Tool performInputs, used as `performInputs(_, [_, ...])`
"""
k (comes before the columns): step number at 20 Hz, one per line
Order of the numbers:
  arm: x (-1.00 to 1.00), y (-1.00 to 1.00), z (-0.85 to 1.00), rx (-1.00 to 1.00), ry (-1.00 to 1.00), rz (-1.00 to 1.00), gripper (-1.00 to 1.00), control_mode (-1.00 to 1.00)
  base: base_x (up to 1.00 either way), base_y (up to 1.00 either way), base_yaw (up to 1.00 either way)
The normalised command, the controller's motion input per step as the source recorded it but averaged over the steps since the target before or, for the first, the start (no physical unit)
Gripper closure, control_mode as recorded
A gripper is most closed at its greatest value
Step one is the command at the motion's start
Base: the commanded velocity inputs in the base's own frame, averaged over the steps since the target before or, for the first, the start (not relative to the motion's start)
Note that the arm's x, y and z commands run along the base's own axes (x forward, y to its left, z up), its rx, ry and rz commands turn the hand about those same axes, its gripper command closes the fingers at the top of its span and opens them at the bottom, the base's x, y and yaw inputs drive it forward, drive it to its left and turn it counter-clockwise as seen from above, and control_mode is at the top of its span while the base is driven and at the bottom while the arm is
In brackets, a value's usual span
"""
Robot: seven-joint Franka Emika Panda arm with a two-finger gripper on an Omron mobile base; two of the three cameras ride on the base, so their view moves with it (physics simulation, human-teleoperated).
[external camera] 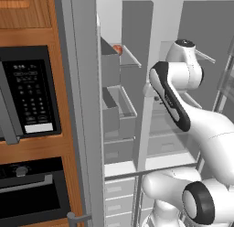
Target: There's a fish in the fridge that needs to be moved to the freezer for freezing. Pick up the fish from the fridge, place it on any shelf in the freezer, and close the fridge and freezer doors when done.
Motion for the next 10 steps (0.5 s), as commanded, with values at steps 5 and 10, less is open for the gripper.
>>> performInputs(5, [-0.42, -0.03, 0.0, 0.0, -0.14, 0.0, -1.0, -1.0, 0.0, 0.0, 0.0])
performInputs(10, [-0.43, -0.27, -0.13, -0.02, -0.05, -0.09, -1.0, -1.0, 0.0, 0.0, 0.0])
